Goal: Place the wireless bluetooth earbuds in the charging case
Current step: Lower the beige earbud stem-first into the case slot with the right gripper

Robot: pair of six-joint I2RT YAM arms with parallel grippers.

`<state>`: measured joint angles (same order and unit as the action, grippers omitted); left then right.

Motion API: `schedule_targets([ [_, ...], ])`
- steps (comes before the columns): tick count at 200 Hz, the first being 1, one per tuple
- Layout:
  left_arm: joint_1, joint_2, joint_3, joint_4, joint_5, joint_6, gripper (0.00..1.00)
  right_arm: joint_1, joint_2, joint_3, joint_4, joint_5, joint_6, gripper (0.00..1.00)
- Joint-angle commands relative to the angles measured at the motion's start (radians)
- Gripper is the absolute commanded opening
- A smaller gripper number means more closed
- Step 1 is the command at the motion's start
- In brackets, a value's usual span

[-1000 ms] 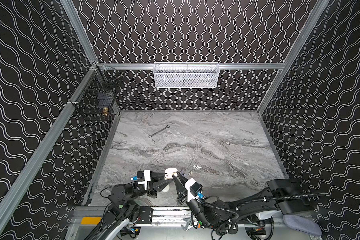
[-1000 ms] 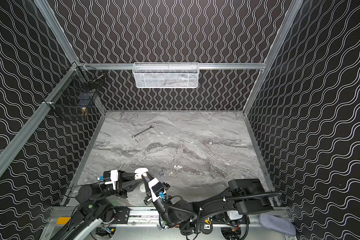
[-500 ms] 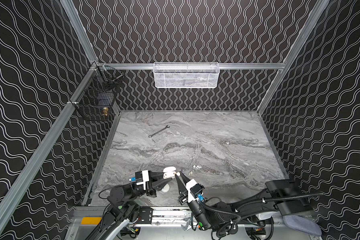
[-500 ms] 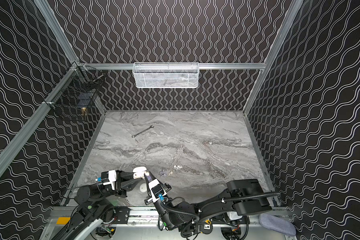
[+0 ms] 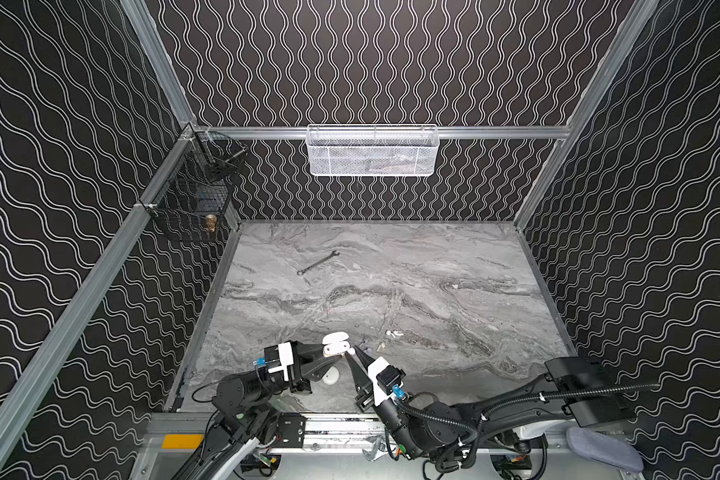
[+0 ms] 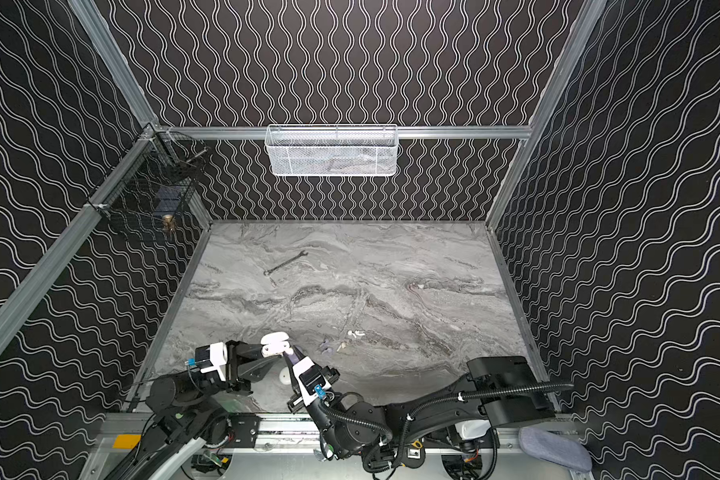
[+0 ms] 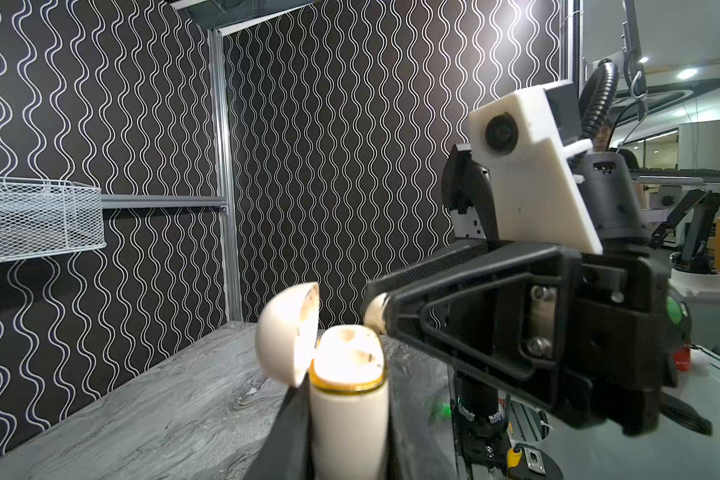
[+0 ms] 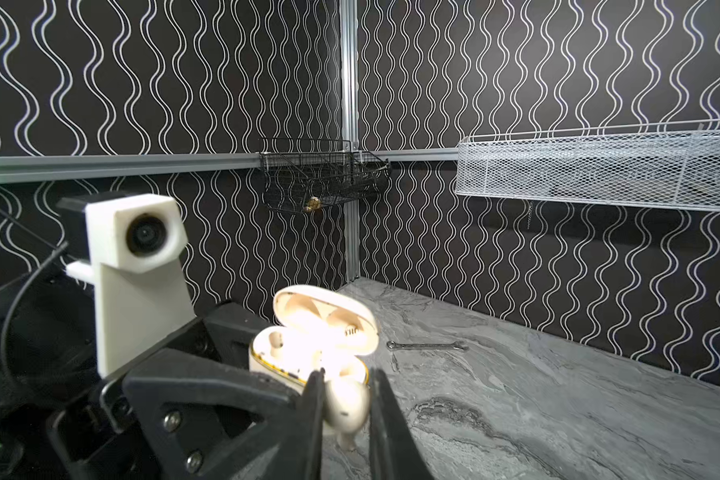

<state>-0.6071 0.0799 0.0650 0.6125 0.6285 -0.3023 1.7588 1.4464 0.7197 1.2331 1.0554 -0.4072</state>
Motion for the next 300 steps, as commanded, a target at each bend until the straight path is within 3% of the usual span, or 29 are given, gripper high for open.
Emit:
schedule_targets([
  [1, 0.001, -0.009, -0.035, 0.054, -0.007, 0.068, 0.0, 0.006, -0.049, -0.005, 0.043, -0.028, -0.044, 0.0],
  [52, 0.001, 0.062, -0.066, 0.197, 0.026, 0.135, 0.0, 0.007, -0.118, -0.022, -0.007, -0.069, -0.023, 0.0],
  [122, 0.001, 0.272, -0.104, 0.558, 0.101, 0.082, 0.0, -0.003, -0.097, -0.061, 0.079, -0.129, -0.053, 0.0],
  [213, 0.001, 0.163, -0.102, 0.419, 0.072, 0.112, 0.0, -0.03, -0.117, -0.039, -0.037, -0.194, 0.013, 0.0],
  [300, 0.001, 0.171, -0.095, 0.408, 0.062, 0.104, 0.0, -0.033, -0.06, 0.026, -0.067, -0.198, -0.003, 0.0],
])
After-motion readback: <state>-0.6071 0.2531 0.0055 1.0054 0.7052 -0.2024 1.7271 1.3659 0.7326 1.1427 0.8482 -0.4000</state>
